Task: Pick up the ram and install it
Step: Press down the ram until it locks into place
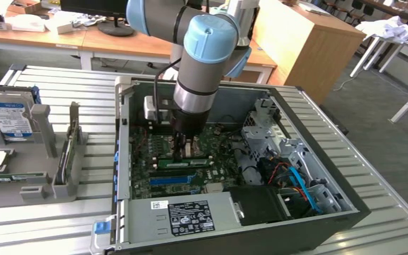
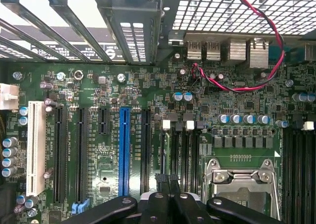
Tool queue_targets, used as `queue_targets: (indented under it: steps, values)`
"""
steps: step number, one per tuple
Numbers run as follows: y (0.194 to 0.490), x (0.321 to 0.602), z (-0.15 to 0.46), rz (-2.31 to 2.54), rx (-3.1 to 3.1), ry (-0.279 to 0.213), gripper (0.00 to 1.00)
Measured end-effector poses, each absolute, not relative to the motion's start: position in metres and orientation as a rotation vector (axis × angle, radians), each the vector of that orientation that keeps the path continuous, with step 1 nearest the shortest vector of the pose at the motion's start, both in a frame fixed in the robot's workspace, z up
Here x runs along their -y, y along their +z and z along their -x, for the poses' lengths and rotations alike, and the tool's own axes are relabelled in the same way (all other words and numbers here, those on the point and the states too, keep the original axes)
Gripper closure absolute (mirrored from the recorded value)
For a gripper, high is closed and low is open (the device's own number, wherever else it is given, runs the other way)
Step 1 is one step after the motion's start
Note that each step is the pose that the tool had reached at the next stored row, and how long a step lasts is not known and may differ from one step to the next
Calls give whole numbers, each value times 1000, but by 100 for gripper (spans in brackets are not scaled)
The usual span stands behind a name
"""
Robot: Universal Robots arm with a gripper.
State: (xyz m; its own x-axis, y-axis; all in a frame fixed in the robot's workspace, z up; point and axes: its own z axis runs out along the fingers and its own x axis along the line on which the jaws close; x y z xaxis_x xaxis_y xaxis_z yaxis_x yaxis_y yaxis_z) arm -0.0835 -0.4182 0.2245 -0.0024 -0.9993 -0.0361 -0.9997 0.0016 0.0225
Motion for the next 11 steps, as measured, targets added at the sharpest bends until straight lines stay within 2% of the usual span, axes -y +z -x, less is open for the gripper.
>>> queue_targets:
  steps: [11]
  values:
    - [222, 418, 83, 2212, -2216, 65, 89]
